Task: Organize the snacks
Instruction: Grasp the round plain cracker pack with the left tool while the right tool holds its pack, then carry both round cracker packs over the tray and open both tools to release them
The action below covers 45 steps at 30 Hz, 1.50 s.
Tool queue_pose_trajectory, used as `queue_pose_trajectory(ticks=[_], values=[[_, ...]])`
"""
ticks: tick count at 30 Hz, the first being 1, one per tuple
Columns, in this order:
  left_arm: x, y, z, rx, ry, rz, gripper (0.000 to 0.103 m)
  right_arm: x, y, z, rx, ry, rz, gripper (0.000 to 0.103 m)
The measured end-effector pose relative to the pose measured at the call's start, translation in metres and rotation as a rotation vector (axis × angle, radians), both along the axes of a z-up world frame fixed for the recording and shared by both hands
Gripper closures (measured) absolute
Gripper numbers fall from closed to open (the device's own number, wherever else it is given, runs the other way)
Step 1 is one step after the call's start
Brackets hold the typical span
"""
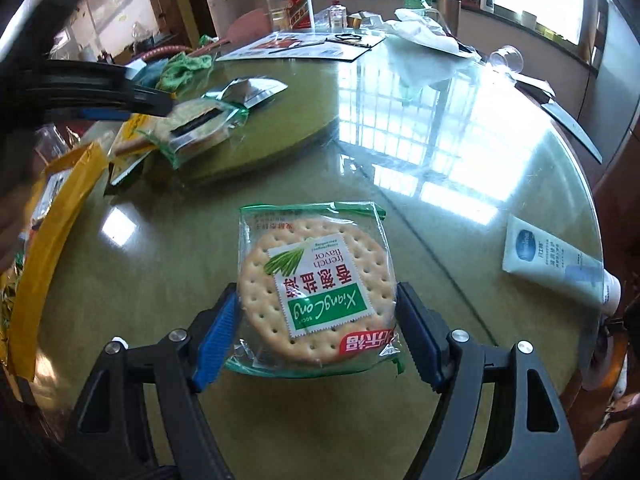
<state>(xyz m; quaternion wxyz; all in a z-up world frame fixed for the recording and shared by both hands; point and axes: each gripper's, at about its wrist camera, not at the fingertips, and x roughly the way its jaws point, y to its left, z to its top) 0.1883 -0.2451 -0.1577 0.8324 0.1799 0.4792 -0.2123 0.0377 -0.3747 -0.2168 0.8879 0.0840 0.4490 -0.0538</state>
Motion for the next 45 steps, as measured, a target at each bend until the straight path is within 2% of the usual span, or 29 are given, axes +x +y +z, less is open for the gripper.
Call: queue_pose_trajectory(ticks=[4,10,12,16,20,25,28,32,38,42,45], values=[[0.022,-0.018,-0.025,0.105,0.061,-0.044,0.032,-0.002,-0.004,0.0,0.02,-0.015,0.008,0.027],[0.005,-0.033,-0.035,0.106,0.11,-0.115,0.026,-0.006,-0.004,0.0,0.024,-0.035,0.021,0.027],[-0.004,-0.037,-0.043,0.157,0.117,-0.134,0.024,-0.007,-0.003,0.0,0.023,-0.037,0.022,0.027],[-0.012,-0.036,-0.044,0.116,0.13,-0.134,0.024,-0.01,0.0,-0.001,0.017,-0.035,0.03,0.026],[-0.02,-0.027,-0.047,0.049,0.148,-0.081,0.025,-0.013,0.003,-0.001,0.007,-0.035,0.04,0.025],[-0.052,-0.011,-0.047,0.025,0.125,-0.049,0.027,-0.013,0.003,-0.001,0.0,-0.033,0.048,0.025],[-0.071,0.004,-0.045,0.026,0.133,-0.021,0.027,-0.009,0.01,-0.002,-0.055,-0.016,0.073,0.024],[-0.089,0.027,-0.044,0.014,0.141,0.022,0.027,-0.001,0.012,-0.002,-0.078,0.002,0.077,0.024],[-0.111,0.069,-0.04,-0.075,0.143,0.111,0.027,-0.002,0.025,-0.003,-0.097,0.013,0.092,0.026],[-0.12,0.093,-0.028,-0.181,0.116,0.161,0.027,-0.012,0.032,-0.003,-0.076,-0.001,0.097,0.027],[-0.128,0.108,-0.015,-0.233,0.092,0.188,0.027,-0.019,0.03,0.0,0.043,-0.03,0.102,0.027]])
